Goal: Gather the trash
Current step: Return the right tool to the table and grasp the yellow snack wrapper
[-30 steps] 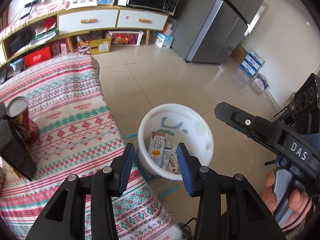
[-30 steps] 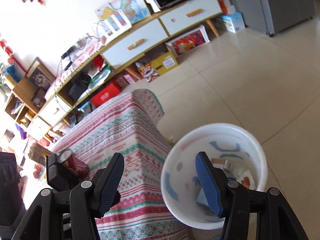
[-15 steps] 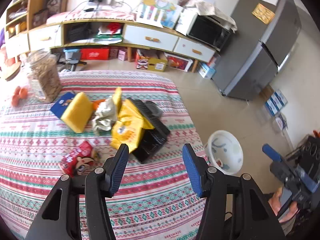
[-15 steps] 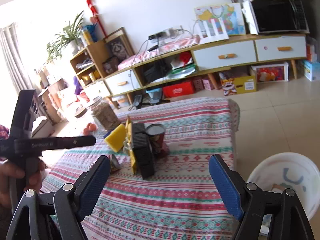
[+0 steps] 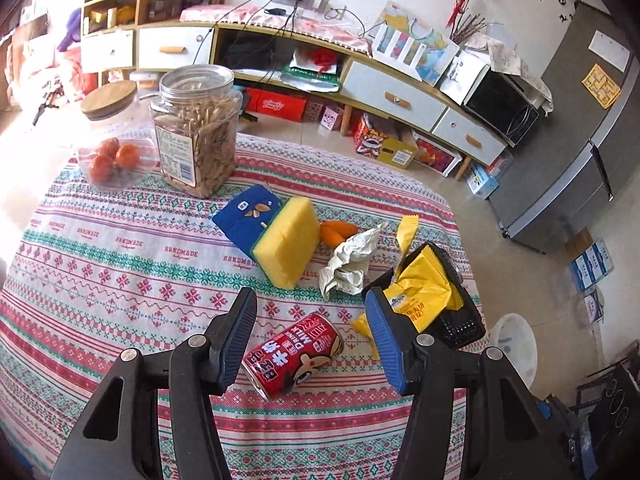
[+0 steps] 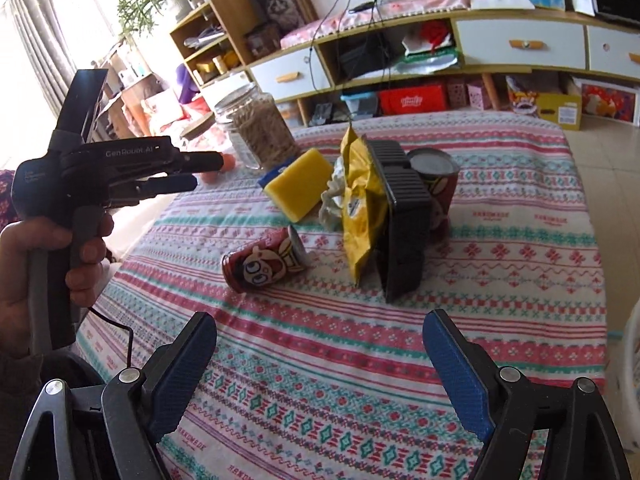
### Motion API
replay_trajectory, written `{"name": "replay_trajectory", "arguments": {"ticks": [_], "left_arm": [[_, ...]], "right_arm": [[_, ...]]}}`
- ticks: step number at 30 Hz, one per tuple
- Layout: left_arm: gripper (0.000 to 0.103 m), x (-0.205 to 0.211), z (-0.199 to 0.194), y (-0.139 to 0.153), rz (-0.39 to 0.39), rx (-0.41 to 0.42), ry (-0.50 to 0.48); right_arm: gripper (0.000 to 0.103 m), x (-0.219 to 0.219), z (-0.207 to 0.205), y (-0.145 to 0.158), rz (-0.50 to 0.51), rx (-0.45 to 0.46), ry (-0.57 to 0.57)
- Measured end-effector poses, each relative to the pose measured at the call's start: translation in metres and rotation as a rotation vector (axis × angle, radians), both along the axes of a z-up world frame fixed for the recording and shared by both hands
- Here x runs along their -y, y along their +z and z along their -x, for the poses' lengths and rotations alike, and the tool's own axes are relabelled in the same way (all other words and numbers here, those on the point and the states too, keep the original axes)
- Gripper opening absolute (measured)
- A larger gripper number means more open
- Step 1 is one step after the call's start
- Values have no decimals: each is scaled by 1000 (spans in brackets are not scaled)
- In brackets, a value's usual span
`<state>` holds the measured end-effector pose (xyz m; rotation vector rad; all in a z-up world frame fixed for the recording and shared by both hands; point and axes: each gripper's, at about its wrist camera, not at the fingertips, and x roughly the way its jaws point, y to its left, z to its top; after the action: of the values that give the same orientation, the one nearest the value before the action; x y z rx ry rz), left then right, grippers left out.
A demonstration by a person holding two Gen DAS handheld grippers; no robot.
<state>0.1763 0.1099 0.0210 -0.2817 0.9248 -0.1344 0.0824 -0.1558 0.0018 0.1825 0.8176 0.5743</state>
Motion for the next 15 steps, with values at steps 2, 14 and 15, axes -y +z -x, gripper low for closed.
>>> {"name": "replay_trajectory", "arguments": {"ticks": [2, 14, 15], "left_arm": [[59, -1, -5, -1, 1, 2, -4], [59, -11, -48, -31, -58, -59, -11], [59, -10, -50, -33, -63, -63, -16]], "right_arm": [[87, -13, -11, -8, -15, -16, -5], [71, -62, -70, -55, 2, -28, -92], [72, -60, -73, -56, 13, -25, -115]]}}
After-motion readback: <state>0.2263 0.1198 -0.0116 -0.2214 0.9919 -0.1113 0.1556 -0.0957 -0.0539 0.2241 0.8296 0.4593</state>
